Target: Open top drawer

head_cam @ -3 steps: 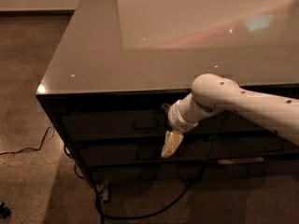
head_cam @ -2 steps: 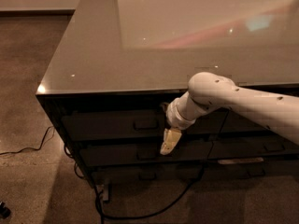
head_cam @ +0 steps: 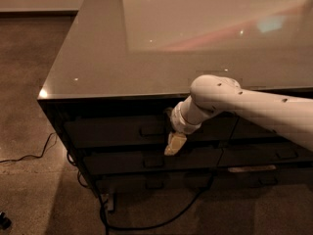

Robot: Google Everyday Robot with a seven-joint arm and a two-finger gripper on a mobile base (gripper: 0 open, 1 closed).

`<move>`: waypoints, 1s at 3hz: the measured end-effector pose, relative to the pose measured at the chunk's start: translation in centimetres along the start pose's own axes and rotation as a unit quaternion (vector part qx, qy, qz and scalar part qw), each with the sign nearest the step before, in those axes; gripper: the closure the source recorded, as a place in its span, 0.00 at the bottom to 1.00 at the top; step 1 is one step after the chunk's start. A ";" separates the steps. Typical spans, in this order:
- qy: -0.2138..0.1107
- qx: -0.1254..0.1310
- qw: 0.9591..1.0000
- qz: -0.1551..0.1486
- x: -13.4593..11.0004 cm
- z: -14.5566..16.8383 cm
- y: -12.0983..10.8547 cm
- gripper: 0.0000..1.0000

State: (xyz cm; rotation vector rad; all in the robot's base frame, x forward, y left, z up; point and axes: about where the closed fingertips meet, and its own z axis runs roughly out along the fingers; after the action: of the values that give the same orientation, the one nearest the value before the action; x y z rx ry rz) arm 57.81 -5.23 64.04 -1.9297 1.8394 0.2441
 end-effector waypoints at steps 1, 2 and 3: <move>0.012 -0.001 1.000 -0.003 0.1 -0.3 1.3 0.42; 0.014 -0.004 1.000 -0.001 0.1 -1.1 2.4 0.65; 0.014 -0.004 1.000 -0.001 0.0 -1.3 2.3 0.88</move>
Offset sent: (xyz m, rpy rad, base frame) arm -0.0631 -0.0197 0.0172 -0.0391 0.0197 -0.0135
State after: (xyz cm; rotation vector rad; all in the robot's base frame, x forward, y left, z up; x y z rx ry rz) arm 55.27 -5.76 64.72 -1.9507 1.8563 0.2243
